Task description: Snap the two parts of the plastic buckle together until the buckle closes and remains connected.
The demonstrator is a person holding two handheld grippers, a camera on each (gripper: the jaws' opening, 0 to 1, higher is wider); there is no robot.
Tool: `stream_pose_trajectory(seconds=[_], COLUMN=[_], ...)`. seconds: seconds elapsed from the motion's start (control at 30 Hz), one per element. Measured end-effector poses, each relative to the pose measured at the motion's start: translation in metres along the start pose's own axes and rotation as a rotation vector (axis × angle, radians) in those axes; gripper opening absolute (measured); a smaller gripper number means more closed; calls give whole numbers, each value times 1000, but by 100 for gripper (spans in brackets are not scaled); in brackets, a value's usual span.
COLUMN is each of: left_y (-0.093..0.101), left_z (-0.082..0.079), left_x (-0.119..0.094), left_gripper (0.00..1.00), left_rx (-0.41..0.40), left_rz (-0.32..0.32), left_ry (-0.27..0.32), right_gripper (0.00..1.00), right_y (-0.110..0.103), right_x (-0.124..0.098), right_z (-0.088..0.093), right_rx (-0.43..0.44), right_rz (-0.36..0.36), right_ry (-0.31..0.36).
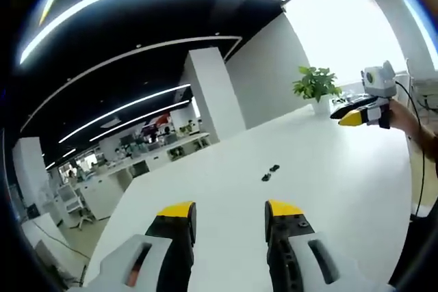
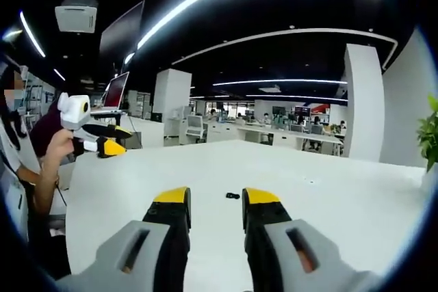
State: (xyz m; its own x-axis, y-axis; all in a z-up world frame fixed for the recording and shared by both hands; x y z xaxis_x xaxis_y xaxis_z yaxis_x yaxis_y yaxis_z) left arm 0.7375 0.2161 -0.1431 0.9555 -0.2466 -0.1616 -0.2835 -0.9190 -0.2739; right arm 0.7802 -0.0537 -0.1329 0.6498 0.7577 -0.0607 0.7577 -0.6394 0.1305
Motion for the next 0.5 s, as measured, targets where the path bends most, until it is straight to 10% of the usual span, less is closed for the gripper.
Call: stream_pose_trajectory(seconds=[0.5], left_y=[12], left_z=[-21], left_x=[23], left_gripper=[40], left_rx=[46], left_rz=[56], left_ry=[-5], right_gripper=[30], right_y=[-14], right_x=[11], right_z=[-1], right_rx=[-10], right_rz=[-84], right_ry=[-42])
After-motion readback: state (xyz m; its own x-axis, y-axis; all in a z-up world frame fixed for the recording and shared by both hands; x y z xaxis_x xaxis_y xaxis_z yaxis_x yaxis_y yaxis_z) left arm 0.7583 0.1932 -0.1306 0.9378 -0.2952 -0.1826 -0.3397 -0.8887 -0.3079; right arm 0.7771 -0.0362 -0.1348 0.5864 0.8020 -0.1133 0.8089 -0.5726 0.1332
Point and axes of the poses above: the point that each gripper's makers call its tool centre point, and the gripper's own axes: x roughly forward along the fingers, y roughly to its right, z roughly out of its underside, the point moved 1 cm from there along -x, roughly backward along the fingers, and after that the axes turned 4 degrees about -z, right-handed, at the moved point
